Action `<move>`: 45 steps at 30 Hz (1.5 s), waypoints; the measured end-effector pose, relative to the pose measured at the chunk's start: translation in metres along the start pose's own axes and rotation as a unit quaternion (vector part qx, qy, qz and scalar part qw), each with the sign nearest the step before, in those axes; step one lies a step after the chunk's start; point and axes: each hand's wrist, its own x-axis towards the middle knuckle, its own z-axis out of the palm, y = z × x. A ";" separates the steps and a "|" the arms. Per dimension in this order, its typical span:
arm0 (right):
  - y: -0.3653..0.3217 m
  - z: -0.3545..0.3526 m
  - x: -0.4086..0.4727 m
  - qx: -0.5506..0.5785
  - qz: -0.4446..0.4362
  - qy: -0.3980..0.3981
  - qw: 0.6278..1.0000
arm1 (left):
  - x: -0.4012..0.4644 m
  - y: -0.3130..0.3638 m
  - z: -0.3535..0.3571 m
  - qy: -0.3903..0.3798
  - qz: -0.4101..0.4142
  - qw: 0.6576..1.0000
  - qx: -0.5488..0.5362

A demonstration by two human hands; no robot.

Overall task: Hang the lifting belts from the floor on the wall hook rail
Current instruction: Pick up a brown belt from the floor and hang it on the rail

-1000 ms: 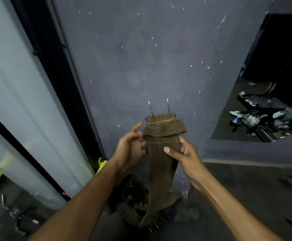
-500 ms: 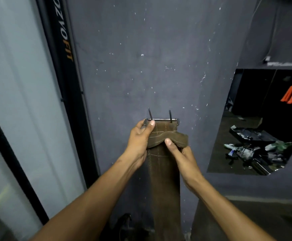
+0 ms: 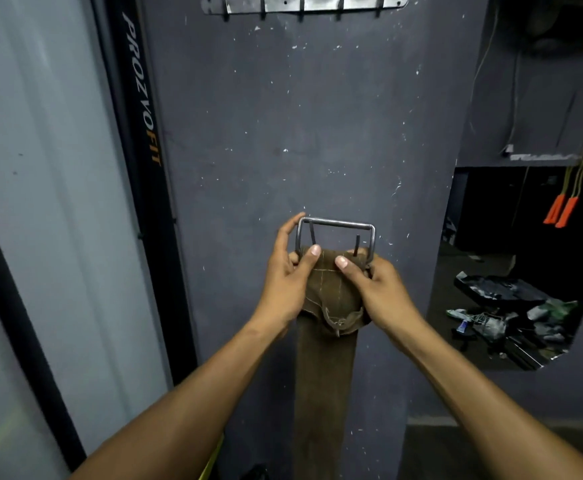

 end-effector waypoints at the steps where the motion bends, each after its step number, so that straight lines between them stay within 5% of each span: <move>1: 0.003 0.005 0.001 0.003 -0.007 0.036 0.999 | 0.002 0.001 0.001 -0.007 0.005 1.000 0.005; 5: 0.003 0.019 0.009 0.041 -0.048 0.147 0.987 | 0.011 0.007 -0.001 -0.061 -0.008 0.998 -0.022; 8: -0.017 0.021 0.030 0.060 -0.068 0.198 0.976 | -0.005 -0.004 -0.005 -0.083 -0.091 0.992 -0.036; 17: -0.079 0.025 0.089 0.051 -0.096 0.213 0.971 | -0.091 -0.106 -0.059 -0.101 -0.319 0.939 0.075; 23: -0.100 0.020 0.105 0.008 -0.138 0.210 0.968 | -0.141 -0.156 -0.064 -0.110 -0.392 0.905 0.124; 28: -0.083 0.015 0.096 -0.003 -0.109 0.176 0.978 | -0.089 -0.109 -0.042 -0.146 -0.317 0.935 0.068; 35: -0.045 0.010 0.077 -0.044 -0.076 0.145 0.986 | 0.024 0.002 0.002 -0.056 -0.126 0.979 -0.147; 39: -0.032 0.010 0.073 -0.090 -0.089 0.143 0.982 | 0.046 0.015 0.016 0.033 -0.084 0.993 -0.081; 45: 0.046 0.009 0.000 0.030 -0.030 0.047 0.998 | 0.052 0.021 0.020 0.072 -0.051 0.993 -0.074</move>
